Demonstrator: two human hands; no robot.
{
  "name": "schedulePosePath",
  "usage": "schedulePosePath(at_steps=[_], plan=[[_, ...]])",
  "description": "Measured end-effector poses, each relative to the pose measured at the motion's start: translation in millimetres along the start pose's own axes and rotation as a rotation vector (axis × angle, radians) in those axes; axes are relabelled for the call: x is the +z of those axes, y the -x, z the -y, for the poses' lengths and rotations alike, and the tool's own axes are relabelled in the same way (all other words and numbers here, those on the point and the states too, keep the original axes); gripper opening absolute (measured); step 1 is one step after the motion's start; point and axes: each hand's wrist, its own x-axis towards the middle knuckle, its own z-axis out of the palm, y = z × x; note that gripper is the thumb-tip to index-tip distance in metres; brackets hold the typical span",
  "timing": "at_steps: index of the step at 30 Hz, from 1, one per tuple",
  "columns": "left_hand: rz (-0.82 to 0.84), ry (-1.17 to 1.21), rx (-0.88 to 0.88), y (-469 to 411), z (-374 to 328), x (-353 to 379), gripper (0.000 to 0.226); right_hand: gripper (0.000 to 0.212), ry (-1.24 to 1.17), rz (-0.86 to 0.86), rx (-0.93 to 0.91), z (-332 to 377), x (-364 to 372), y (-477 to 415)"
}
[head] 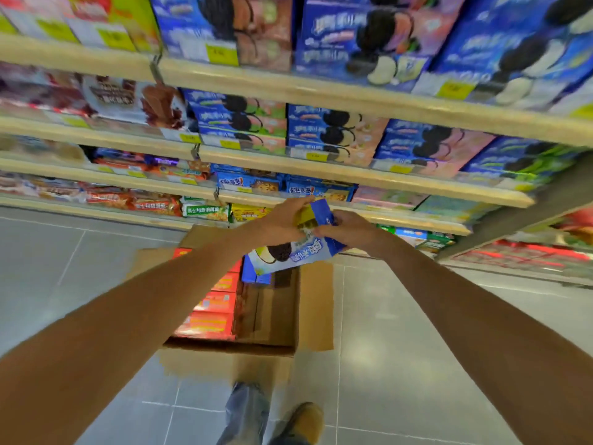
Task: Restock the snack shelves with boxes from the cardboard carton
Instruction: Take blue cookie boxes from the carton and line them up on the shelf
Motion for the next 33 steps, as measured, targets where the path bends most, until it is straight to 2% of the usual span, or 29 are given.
schedulePosePath(at_steps=[3, 8, 10, 13, 15, 18, 19, 22, 23, 26, 30, 32, 33], plan=[[0.026, -0.054, 0.047, 18, -37, -36, 0.082, 0.043, 0.121, 0.02, -0.066, 37, -24, 20], [-0.026, -0.148, 0.187, 74, -124, -119, 0.089, 0.05, 0.179, -0.052, -0.191, 132, -71, 98], [-0.057, -0.109, 0.213, 91, -151, -145, 0.079, 0.06, 0.15, -0.097, -0.25, 160, -87, 120], [-0.162, -0.086, 0.264, 120, -188, -177, 0.048, 0.068, 0.094, -0.213, -0.343, 202, -107, 156], [-0.241, -0.03, 0.284, 142, -216, -201, 0.04, 0.071, 0.068, -0.282, -0.4, 232, -125, 187], [-0.289, 0.16, 0.314, 165, -243, -224, 0.031, 0.092, 0.085, -0.288, -0.426, 256, -143, 222], [-0.323, 0.202, 0.328, 173, -258, -239, 0.032, 0.092, 0.096, -0.302, -0.435, 269, -154, 236], [-0.356, 0.354, 0.367, 185, -286, -263, 0.037, 0.061, 0.11, -0.321, -0.468, 285, -173, 255], [-0.36, 0.389, 0.386, 189, -297, -272, 0.039, 0.058, 0.122, -0.355, -0.473, 292, -179, 263], [-0.383, 0.483, 0.442, 201, -322, -296, 0.048, 0.07, 0.197, -0.418, -0.495, 310, -196, 285], [-0.45, 0.553, 0.51, 214, -344, -325, 0.053, 0.042, 0.188, -0.508, -0.591, 335, -208, 311], [-0.479, 0.603, 0.547, 220, -350, -340, 0.046, 0.039, 0.173, -0.528, -0.625, 345, -213, 317], [-0.492, 0.633, 0.566, 224, -353, -347, 0.042, 0.044, 0.17, -0.555, -0.628, 351, -215, 319]])
